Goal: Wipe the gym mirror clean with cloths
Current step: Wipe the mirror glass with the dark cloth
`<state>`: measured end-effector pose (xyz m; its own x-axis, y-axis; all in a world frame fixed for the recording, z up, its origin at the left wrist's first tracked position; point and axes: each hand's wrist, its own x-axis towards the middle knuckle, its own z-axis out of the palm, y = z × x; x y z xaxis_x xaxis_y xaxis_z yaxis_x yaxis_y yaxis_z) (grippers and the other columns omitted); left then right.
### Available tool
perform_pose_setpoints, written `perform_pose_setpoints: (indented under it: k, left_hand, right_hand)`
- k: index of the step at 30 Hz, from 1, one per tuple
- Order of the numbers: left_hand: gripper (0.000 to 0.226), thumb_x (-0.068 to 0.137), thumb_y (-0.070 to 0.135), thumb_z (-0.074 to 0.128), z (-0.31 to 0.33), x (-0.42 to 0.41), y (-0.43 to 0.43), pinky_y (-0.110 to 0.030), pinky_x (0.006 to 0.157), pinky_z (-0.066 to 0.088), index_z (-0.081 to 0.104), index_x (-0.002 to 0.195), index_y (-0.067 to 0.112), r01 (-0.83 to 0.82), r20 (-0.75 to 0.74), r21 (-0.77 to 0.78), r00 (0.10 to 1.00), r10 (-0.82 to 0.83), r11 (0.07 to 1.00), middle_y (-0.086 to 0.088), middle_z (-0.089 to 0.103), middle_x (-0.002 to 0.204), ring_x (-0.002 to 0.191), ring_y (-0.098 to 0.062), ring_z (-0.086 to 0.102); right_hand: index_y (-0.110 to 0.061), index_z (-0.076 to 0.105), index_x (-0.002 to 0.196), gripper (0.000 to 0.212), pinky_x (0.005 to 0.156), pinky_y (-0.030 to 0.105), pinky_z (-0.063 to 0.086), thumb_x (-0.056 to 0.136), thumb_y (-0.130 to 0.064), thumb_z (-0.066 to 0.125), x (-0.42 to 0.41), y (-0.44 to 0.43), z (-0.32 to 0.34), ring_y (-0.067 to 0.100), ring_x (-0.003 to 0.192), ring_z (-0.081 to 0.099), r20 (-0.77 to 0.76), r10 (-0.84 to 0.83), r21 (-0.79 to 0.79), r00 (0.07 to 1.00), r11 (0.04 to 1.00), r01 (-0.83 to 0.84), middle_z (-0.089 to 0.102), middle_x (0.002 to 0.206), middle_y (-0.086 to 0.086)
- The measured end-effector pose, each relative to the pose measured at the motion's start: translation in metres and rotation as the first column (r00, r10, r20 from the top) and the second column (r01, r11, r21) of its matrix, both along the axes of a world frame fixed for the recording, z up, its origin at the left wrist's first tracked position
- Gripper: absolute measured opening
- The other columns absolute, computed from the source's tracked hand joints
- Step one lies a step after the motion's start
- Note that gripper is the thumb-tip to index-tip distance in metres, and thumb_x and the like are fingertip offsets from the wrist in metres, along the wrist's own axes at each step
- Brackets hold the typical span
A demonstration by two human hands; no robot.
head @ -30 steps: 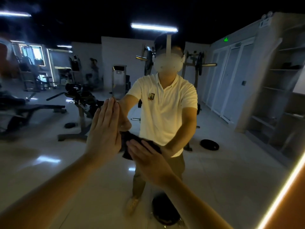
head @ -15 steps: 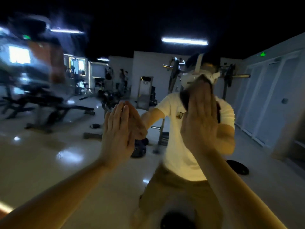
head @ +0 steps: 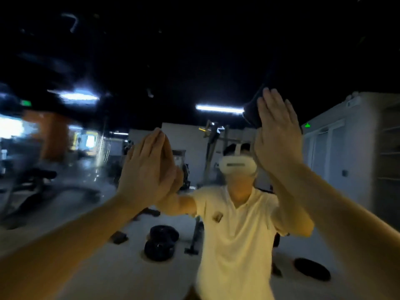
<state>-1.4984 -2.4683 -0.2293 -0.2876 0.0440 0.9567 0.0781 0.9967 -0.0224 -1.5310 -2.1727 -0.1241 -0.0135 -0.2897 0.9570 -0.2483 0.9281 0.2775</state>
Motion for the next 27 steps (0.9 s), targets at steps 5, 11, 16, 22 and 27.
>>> perform_pose_setpoints:
  k: [5,11,16,22,27]
  left_hand:
    - [0.101,0.080,0.064,0.029,0.001,0.005,-0.004,-0.048,0.127,0.020,0.025,0.162,0.005,0.042,0.041,-0.041,0.998,-0.041,0.998,-0.010,0.019,0.171,0.157,-0.028,0.018]
    - [0.077,0.086,0.034,0.036,-0.032,0.008,-0.006,-0.048,0.126,0.021,0.038,0.156,0.001,0.020,-0.111,0.089,0.994,-0.010,0.996,-0.016,0.030,0.167,0.155,-0.032,0.026]
    - [0.085,0.089,0.049,0.027,-0.069,-0.005,-0.006,-0.050,0.125,0.027,0.032,0.159,0.000,0.014,-0.058,0.042,0.998,-0.012,0.999,-0.017,0.025,0.168,0.156,-0.032,0.025]
    - [0.096,0.085,0.061,0.012,-0.069,-0.001,-0.009,-0.040,0.129,0.010,0.013,0.165,0.008,-0.086,0.004,0.014,0.996,0.085,0.996,-0.008,0.006,0.173,0.160,-0.022,0.006]
    - [0.097,0.084,0.061,0.013,-0.069,0.003,-0.007,-0.044,0.130,0.013,0.013,0.164,0.006,-0.123,0.041,0.002,0.992,0.122,0.992,-0.009,0.006,0.173,0.160,-0.023,0.006]
  right_hand:
    - [-0.007,0.014,0.163,0.070,0.129,0.043,0.000,0.100,-0.015,0.043,0.008,-0.061,-0.021,0.024,0.159,-0.001,0.038,0.014,0.051,0.999,0.999,-0.015,0.004,0.172,0.010]
    - [-0.010,-0.003,0.164,0.070,0.128,0.040,-0.009,0.106,-0.022,0.035,0.017,-0.107,-0.088,0.021,0.158,-0.015,0.079,-0.097,0.424,0.992,0.904,0.055,-0.014,0.172,0.007]
    - [-0.009,0.005,0.163,0.075,0.127,0.037,-0.009,0.099,-0.014,0.043,0.009,-0.055,-0.093,0.021,0.158,-0.008,0.022,-0.060,0.424,0.998,0.905,0.045,-0.005,0.172,0.009]
    - [-0.003,0.007,0.162,0.072,0.129,0.046,0.009,0.102,-0.028,0.037,0.005,0.003,-0.069,0.029,0.159,0.001,0.043,-0.131,-0.154,0.990,0.979,0.136,0.003,0.171,0.016]
    - [0.000,-0.004,0.161,0.081,0.128,0.053,0.007,0.097,-0.021,0.041,0.012,-0.040,-0.101,0.036,0.158,-0.007,0.069,-0.120,0.011,0.990,0.993,0.119,-0.008,0.170,0.022]
